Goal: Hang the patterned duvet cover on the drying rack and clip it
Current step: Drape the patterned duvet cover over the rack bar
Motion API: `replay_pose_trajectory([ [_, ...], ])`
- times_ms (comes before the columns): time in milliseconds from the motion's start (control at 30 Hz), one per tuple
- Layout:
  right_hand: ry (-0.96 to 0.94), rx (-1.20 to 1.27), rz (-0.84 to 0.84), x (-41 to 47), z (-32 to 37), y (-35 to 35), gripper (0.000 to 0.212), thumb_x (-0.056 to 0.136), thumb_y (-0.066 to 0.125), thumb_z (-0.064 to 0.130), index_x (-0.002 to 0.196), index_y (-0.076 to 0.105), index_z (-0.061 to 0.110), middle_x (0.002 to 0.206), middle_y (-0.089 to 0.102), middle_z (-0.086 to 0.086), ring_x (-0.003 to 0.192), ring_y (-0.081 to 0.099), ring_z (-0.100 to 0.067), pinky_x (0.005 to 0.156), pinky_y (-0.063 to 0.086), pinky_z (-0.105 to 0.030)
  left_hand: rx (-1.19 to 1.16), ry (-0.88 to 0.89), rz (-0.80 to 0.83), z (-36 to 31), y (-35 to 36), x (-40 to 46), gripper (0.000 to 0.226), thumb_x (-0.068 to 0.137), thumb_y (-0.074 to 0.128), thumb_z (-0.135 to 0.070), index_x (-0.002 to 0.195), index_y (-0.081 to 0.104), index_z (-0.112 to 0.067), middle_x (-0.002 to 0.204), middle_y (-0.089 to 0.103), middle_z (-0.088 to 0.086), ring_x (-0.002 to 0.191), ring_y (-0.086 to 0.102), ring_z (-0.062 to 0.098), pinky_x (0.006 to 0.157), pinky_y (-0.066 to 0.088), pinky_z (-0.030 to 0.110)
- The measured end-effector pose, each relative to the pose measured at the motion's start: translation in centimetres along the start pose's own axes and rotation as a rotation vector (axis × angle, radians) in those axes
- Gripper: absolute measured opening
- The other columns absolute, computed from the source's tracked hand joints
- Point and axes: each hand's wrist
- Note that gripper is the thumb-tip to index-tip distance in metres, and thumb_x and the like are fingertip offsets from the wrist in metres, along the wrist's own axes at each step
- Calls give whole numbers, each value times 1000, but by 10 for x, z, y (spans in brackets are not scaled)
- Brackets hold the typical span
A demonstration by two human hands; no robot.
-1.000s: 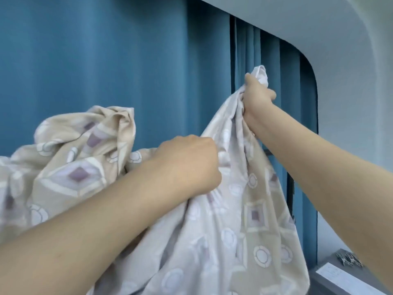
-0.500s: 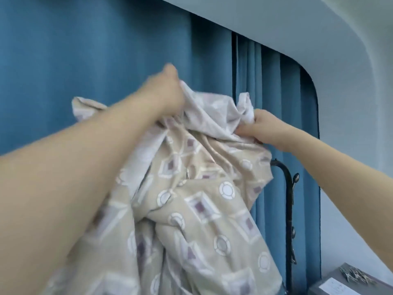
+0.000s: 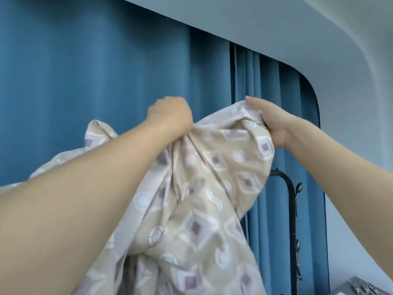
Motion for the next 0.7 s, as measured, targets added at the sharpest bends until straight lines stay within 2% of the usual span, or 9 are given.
replay_pose_trajectory([
  [67,8,-49,62,-8,9,-10,36,85,54,39,102,65,9,96,67,-11,81,65,-29,81,52,-39,-206,-163,-158,3,-8,35,23,82,48,-4,93,68,-7,97,70,10,95,67,30,79,55,35],
  [133,-17,-46,239,-15,12,-18,44,84,40,19,121,60,6,113,64,-14,94,63,-32,85,52,-42,-350,-276,-337,3,-17,66,28,89,48,-3,111,66,-5,118,66,14,111,63,30,87,51,36],
  [233,-14,-99,409,-14,3,-33,52,83,31,-5,127,57,5,118,66,-14,103,65,-31,81,56,-40,-325,-228,-447,-11,-22,89,33,93,40,-2,120,59,-5,128,59,16,119,55,34,92,45,39],
  [333,68,-275,415,-5,-11,-43,32,83,48,-3,111,63,-1,106,71,-15,92,70,-25,73,59,-32,24,28,-118,-36,10,80,31,95,44,-11,123,58,-8,127,60,13,118,56,34,96,42,41],
  [433,81,-247,252,17,-19,-50,20,93,51,7,107,63,2,94,73,-14,81,72,-23,66,60,-33,250,111,396,-57,40,58,17,92,57,-26,90,66,-11,95,66,8,81,63,27,75,49,33],
  [500,42,-81,122,39,-18,-48,19,101,43,11,94,60,8,79,71,-10,66,71,-21,56,59,-32,218,226,366,-71,44,42,25,91,53,-28,69,55,-14,84,59,9,71,54,27,66,42,29],
  [567,35,68,64,65,-17,-44,23,101,39,8,84,53,12,73,64,-8,59,65,-20,52,58,-31,33,283,231,-85,43,17,35,92,42,-43,69,48,-18,85,54,5,80,52,27,66,38,32],
  [633,70,121,3,86,-19,-33,22,100,37,5,84,51,11,80,59,-10,63,60,-21,55,56,-32,-79,274,340,-90,34,-9,49,88,38,-69,79,53,-24,87,55,-3,86,55,22,68,38,33],
  [700,88,203,-52,98,-20,-19,23,101,39,8,82,52,8,75,58,-10,63,56,-20,58,53,-30,62,261,478,-88,32,-26,48,84,48,-72,81,55,-25,84,56,-7,78,57,14,65,40,30],
])
Point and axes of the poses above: each hand's wrist, its own x-axis towards the middle knuckle, its own y-axis out of the palm, z = x × y
